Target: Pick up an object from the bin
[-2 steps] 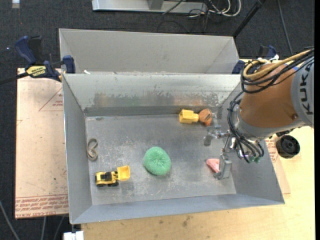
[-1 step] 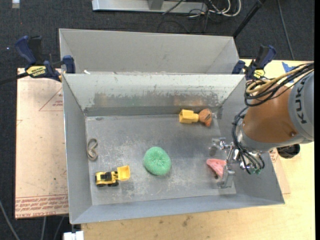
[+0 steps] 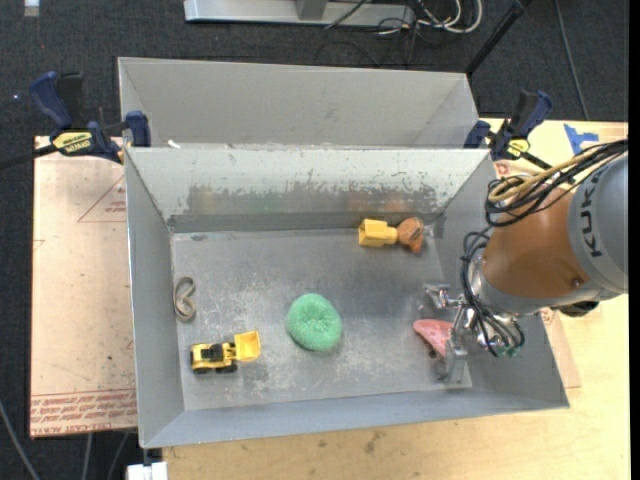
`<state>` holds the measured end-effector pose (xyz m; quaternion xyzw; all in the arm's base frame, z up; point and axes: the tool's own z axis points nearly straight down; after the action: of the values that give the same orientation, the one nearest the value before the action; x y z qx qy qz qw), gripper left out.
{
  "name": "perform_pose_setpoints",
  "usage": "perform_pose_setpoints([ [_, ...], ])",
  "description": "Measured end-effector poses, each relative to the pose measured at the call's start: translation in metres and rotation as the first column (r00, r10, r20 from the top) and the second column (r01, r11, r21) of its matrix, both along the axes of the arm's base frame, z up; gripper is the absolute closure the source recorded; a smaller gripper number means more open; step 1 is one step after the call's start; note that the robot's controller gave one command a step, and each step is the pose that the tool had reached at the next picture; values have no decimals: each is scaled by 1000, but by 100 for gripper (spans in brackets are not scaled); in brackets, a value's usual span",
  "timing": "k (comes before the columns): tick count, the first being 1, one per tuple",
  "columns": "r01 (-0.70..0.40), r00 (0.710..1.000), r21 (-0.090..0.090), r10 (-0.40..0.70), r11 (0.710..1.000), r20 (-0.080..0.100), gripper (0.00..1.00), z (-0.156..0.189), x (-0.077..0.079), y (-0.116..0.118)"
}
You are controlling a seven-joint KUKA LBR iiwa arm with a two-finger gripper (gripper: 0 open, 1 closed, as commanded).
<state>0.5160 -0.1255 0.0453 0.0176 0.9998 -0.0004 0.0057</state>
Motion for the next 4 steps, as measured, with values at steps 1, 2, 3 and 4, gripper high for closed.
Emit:
perform_pose_setpoints([
  [1,-74,997,1,74,997,-8,0,56,2,-8],
  [2,-138,990,2,138,990,-10,0,25,-2,-1],
  [3,-40,999,5,40,999,-8,100,26,2,-15],
  [4,-40,999,5,40,999,-8,100,26,2,-15],
])
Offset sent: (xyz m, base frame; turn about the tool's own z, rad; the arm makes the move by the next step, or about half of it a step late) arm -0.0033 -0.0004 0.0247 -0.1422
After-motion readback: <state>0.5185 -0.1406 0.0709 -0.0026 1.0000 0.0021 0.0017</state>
